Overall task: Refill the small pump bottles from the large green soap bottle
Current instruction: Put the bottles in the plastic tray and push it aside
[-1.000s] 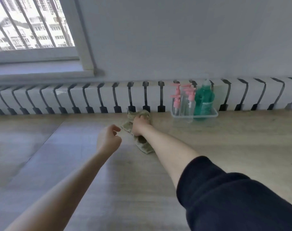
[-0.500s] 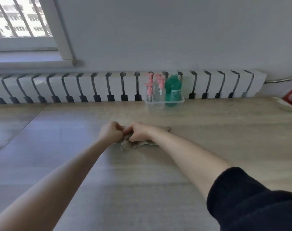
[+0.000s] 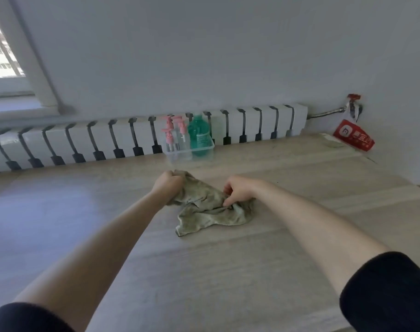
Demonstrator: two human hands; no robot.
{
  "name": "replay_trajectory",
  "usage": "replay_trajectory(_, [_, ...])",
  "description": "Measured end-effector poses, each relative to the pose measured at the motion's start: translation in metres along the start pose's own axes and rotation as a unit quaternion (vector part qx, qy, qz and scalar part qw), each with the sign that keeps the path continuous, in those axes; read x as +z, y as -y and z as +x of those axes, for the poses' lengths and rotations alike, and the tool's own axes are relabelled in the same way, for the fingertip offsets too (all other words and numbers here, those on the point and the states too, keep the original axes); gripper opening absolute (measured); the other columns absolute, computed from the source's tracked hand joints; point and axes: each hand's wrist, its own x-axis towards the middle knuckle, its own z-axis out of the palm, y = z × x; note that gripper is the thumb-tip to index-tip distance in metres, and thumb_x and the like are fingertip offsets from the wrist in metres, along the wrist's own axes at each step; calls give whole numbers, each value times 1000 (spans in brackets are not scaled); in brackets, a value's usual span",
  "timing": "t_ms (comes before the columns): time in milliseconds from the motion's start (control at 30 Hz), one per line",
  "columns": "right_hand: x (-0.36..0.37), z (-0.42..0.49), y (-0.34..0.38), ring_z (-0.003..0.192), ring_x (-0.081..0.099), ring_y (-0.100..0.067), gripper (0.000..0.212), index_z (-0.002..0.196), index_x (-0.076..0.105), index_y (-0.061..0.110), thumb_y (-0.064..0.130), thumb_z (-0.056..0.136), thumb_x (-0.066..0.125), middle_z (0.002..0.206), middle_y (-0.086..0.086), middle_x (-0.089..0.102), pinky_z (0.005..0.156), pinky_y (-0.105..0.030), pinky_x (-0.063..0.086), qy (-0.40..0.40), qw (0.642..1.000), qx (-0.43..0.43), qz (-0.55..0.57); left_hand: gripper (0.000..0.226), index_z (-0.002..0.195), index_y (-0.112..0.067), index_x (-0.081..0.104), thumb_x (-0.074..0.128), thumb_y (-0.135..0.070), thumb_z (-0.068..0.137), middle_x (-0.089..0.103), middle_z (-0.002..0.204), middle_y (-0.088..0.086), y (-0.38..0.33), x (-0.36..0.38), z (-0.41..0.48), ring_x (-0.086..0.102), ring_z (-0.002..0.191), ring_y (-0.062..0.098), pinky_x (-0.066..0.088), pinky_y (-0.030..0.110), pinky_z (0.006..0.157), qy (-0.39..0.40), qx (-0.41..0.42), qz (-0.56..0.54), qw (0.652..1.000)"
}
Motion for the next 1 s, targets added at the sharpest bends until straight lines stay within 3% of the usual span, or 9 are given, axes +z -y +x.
replay_trajectory(167, [-11,-6,-1,75,50,-13,24,79,52,19,16,77,76,80,4,53,66,-26,41,-34,983,-38,176,35,105,-9,51,72,-15,79,58,95,9,-4,-9,-2,60,79,18,52,30,62,9,-5,-60,998])
replay_trajectory(267, [-27,-12,-7,102,54,-15,44,113,57,14,20,75,78,108,3,56,86,-29,45,-81,990,-16,118,37,117,-6,55,57,2,82,61,109,11,-11,-28,7,61,97,24,55,38,85,-142,56,-115,982])
replay_trajectory(400, [-55,-10,-9,91,58,-16,14,92,64,16,10,80,70,97,-2,64,82,-28,47,-370,915,-47,152,36,86,-5,61,37,16,68,61,87,9,-30,-49,3,54,79,21,48,28,69,-279,155,-128,939])
replay_trajectory(500, [-68,-13,-11,80,53,-14,15,86,66,14,4,75,65,89,-2,63,66,-22,37,-489,857,-66,148,35,82,-10,64,44,17,73,61,98,5,-24,-56,5,57,90,20,50,30,82,-299,192,-120,927])
replay_trajectory(600, [-65,-30,-16,76,57,-15,16,79,62,19,6,74,70,80,4,61,56,-18,39,-322,934,-79,135,28,84,-10,70,51,10,79,67,96,7,3,-55,9,61,88,23,53,34,81,-265,165,-3,950])
replay_trajectory(667, [-53,-39,-18,82,64,-16,22,83,62,23,6,74,73,86,5,64,60,-21,49,-78,992,-44,93,25,83,-12,71,51,3,85,69,96,7,21,-49,11,63,82,22,56,35,77,-141,91,153,974])
replay_trajectory(733, [-37,-41,-17,92,63,-16,28,92,62,26,13,72,78,95,7,65,76,-28,53,58,998,-7,17,28,91,-11,72,48,1,87,69,102,6,28,-41,6,65,83,21,57,32,74,-12,41,266,963])
replay_trajectory(833, [-17,-34,-6,97,60,-16,43,109,64,24,16,71,81,97,9,61,87,-31,51,106,994,-7,-22,34,102,-11,69,43,3,85,68,109,5,13,-22,-6,64,92,19,56,31,80,7,103,278,955])
replay_trajectory(1000, [-17,-36,10,74,57,-10,22,93,71,18,3,82,61,93,4,66,66,-22,46,89,993,-69,39,59,127,-14,56,45,14,75,56,131,3,-12,21,-22,51,121,16,39,25,103,161,250,206,933])
